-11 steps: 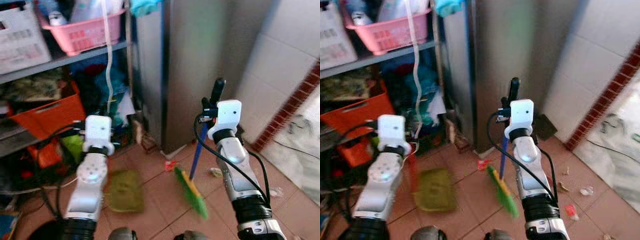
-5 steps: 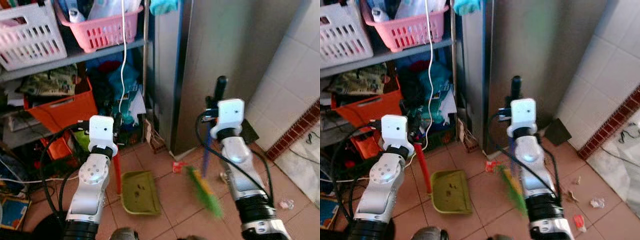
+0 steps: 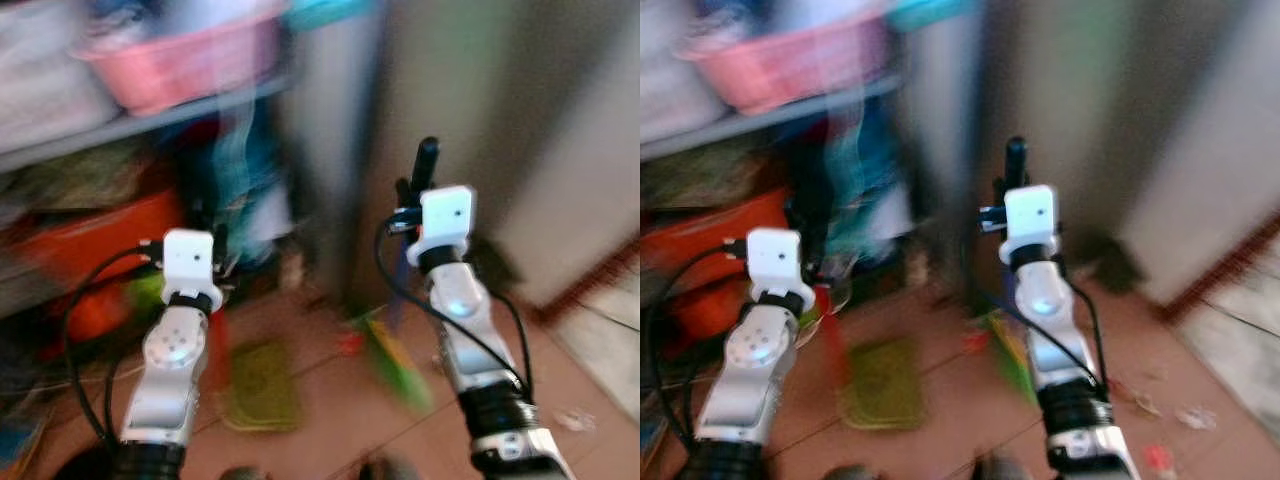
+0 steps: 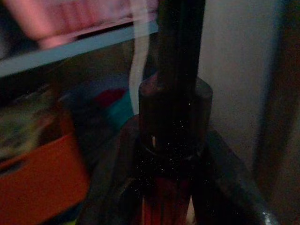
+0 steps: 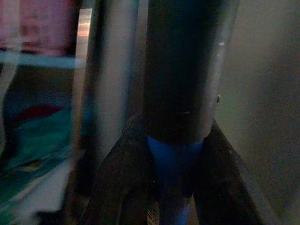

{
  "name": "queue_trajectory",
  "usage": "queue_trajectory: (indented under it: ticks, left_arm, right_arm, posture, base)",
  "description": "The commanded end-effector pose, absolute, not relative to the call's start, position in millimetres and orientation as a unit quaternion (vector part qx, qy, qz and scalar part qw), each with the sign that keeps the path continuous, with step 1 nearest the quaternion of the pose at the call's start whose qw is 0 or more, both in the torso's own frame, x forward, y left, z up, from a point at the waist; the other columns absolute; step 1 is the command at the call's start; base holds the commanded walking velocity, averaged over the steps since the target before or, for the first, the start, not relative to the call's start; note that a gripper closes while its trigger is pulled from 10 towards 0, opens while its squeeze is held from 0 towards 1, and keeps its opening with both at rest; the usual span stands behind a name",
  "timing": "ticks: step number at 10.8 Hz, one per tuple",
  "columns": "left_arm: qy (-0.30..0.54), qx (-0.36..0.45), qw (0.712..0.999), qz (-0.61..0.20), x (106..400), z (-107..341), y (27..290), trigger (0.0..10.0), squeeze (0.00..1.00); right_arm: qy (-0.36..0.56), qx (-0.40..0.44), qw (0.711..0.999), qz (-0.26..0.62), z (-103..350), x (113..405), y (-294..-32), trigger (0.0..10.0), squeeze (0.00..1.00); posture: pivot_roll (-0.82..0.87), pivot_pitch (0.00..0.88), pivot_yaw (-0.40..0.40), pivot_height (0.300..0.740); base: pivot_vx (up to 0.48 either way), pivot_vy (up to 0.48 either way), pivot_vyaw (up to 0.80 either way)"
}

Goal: Sweep floor

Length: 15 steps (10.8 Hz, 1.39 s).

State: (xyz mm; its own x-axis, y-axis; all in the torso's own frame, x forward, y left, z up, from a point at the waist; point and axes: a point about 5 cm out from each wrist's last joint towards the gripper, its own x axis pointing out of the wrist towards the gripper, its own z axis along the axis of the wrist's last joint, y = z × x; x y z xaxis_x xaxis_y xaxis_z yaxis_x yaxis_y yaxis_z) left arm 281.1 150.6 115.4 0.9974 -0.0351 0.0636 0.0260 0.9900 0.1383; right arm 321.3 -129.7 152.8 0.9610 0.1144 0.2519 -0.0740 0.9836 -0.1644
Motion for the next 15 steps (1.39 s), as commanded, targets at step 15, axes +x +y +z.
queue_trajectory:
  ticks: [15]
  left_arm:
    - [-0.055,0.054,0.997,0.025,301,120,139,10.0,0.0]
  right_arm:
    - [-0.106,-0.049,0.977,0.18,137,319,-82,10.0,0.0]
  posture:
    - [0.01,0.092,0.023,0.74]
  base:
    - [0.0,0.0,0.0]
